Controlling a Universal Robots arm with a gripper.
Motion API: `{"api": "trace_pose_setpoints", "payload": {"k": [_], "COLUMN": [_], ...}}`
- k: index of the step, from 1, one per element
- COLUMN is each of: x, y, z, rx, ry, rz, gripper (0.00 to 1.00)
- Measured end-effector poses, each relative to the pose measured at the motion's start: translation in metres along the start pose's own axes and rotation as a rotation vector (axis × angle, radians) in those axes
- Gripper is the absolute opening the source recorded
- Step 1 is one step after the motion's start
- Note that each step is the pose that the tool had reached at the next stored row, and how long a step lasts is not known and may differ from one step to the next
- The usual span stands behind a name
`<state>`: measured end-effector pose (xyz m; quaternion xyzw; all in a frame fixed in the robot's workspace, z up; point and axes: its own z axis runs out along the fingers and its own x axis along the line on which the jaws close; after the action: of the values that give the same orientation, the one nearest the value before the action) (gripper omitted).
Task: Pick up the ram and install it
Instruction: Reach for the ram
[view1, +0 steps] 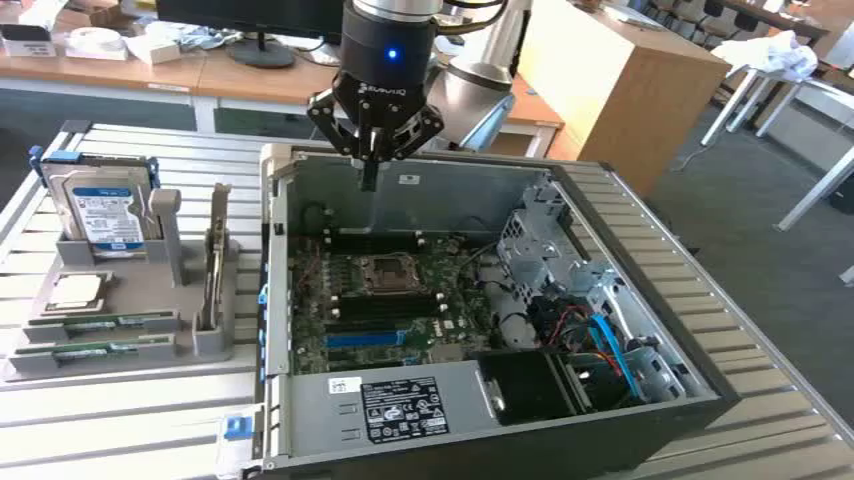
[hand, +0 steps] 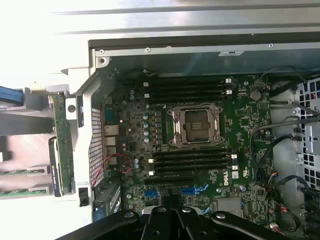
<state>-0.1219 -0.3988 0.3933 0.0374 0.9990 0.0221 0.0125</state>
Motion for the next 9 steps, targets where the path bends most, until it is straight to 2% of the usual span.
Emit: {"api": "trace_pose_setpoints", "payload": {"k": [9], "x": [0.0], "y": [0.0], "z": [0.0], "rx": [0.0], "ry": [0.0], "rz": [0.0], "gripper": [0.1]}}
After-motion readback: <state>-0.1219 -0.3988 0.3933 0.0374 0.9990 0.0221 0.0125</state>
